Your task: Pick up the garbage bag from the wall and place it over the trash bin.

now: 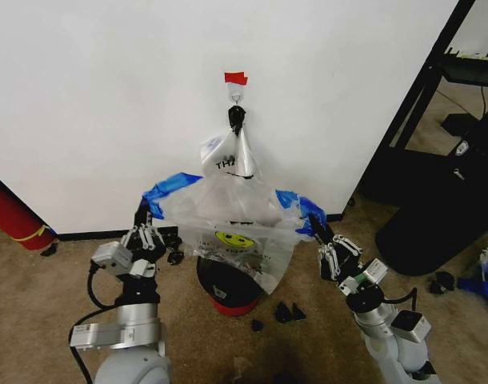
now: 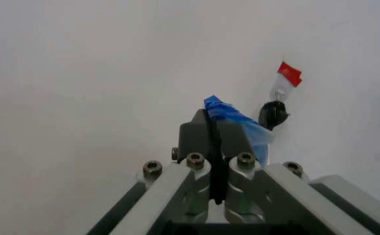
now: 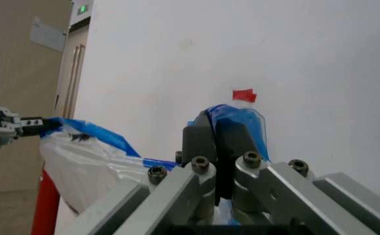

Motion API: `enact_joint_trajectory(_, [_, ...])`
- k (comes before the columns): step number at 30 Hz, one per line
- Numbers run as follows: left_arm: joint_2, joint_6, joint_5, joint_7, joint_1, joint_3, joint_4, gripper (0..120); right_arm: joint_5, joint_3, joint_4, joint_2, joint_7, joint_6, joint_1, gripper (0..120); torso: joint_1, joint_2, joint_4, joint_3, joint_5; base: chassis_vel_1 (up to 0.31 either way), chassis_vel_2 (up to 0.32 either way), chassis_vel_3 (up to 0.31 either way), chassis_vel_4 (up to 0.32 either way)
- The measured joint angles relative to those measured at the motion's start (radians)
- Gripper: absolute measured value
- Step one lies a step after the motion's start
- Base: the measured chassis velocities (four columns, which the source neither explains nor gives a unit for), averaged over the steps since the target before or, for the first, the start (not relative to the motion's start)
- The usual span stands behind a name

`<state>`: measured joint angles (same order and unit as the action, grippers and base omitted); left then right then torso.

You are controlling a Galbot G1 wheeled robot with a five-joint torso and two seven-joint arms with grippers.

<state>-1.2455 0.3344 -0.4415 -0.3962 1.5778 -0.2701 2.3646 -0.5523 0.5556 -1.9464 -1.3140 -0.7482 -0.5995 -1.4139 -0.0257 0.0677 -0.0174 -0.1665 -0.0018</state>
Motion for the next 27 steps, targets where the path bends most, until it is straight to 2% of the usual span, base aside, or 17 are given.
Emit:
enact_joint_trajectory(10, [0.000,0.011,-0.021,0.002,-0.013,0.003,-0.096,0,0.037,0.002,0.104,-0.003,-0.005,-0.041,0.028,0,0.000,0.000,0.0000,0.000,-0.0002,0.000,0.000,0.000,0.000])
enact_joint_trajectory(17, [0.003,0.080,0.073,0.003,-0.025,-0.021,-0.212,0,0.071,-0.024,0.179,-0.020,-0.017,-0.078,0.034,0,0.000,0.000,0.0000,0.000,-0.0002,0.000,0.000,0.000,0.000])
enact_joint_trajectory(27, [0.015,0.096,0.140,-0.005,0.015,-0.004,-0.241,0,0.125,-0.054,0.236,-0.019,-0.028,-0.114,0.017,0,0.000,0.000,0.0000,0.000,-0.0001,0.000,0.000,0.000,0.000])
